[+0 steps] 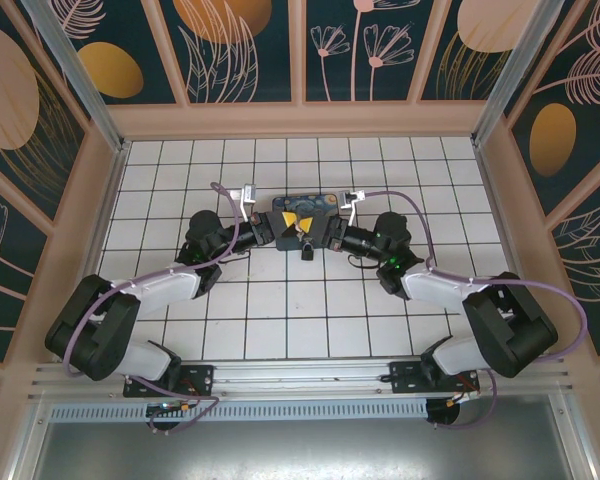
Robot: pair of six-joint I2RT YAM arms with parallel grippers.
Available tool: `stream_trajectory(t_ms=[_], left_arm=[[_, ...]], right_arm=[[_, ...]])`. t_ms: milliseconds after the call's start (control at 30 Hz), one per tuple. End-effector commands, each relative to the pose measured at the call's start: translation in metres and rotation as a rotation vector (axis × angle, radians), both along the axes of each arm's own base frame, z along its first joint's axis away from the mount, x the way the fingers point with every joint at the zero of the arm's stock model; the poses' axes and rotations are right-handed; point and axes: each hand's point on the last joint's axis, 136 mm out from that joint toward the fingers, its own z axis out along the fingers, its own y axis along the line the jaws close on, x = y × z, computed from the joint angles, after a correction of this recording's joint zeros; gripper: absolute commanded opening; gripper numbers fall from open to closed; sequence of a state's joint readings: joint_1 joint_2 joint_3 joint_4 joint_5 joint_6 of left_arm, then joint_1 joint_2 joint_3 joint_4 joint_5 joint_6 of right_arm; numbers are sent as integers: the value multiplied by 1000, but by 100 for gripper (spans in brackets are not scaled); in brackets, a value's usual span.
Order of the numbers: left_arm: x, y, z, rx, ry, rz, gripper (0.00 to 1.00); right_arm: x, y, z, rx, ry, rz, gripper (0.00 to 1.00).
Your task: Unlock the padlock with the key
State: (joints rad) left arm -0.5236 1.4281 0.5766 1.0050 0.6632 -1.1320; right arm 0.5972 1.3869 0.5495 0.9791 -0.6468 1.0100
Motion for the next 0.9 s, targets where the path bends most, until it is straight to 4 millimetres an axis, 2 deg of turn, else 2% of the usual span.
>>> stream_trajectory(t_ms=[0,300,867], left_arm=[[1,2,8,-36,-31,11,0],[6,4,6,-45,-13,43,0],[4,10,11,-106,-7,60,0]], right_arm=[[-1,1,18,51,-48,-5,39],[-5,10,18,63,-27,28,31],[-2,13,27,152,-7,21,29]])
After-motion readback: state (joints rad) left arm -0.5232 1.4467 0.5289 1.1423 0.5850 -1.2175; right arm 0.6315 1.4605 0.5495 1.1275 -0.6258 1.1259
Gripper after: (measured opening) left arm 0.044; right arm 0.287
